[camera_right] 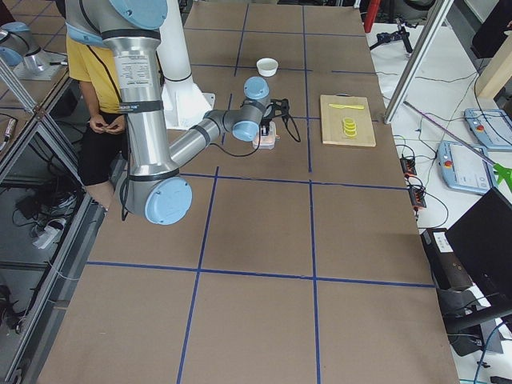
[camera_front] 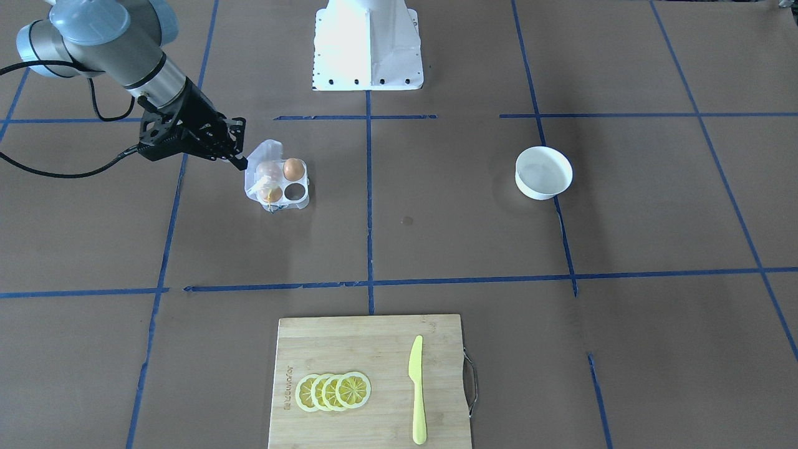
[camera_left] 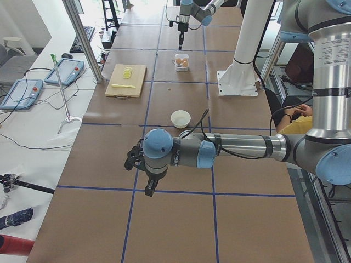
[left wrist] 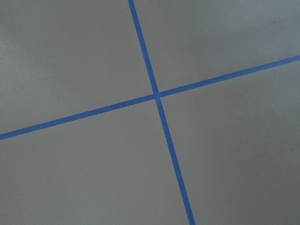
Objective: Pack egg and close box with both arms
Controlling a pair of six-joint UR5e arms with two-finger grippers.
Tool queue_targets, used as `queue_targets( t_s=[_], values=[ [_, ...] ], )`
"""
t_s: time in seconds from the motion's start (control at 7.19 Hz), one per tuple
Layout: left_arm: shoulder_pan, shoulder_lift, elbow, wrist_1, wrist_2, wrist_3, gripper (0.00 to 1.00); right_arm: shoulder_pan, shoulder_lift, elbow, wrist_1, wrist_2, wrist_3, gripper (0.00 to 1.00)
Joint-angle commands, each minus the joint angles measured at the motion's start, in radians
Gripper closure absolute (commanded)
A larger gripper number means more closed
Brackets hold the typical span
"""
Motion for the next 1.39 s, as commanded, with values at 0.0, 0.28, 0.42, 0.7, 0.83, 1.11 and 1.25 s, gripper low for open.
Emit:
queue_targets(
  t_s=[0.0, 0.28, 0.42, 0.7, 0.83, 1.11, 1.25],
  values=[
    [0.000, 0.001, 0.000, 0.000, 0.001, 0.001, 0.00, -0.012, 0.014, 0.001, -0.003, -0.016, 0.011, 1.00],
    [0.000, 0.001, 0.001, 0.000, 0.003, 0.003, 0.00, 0.035, 0.002, 0.002, -0.103, -0.006, -0.011, 1.00],
    [0.001, 0.001, 0.004, 0.000, 0.004, 0.003, 0.00, 0.065, 0.004, 0.010, -0.194, -0.002, -0.065, 1.00],
    [0.003, -0.022, 0.024, 0.003, 0.078, 0.003, 0.00, 0.124, -0.009, 0.004, -0.314, -0.001, -0.262, 1.00],
    [0.003, -0.020, 0.026, 0.005, 0.078, 0.003, 0.00, 0.177, -0.030, 0.001, -0.352, 0.008, -0.348, 1.00],
    [0.000, -0.005, 0.023, 0.003, 0.093, 0.007, 0.00, 0.338, -0.143, -0.004, -0.363, 0.085, -0.595, 1.00],
    [0.000, -0.003, 0.024, 0.002, 0.092, 0.007, 0.00, 0.444, -0.209, -0.019, -0.360, 0.114, -0.758, 1.00]
  ],
)
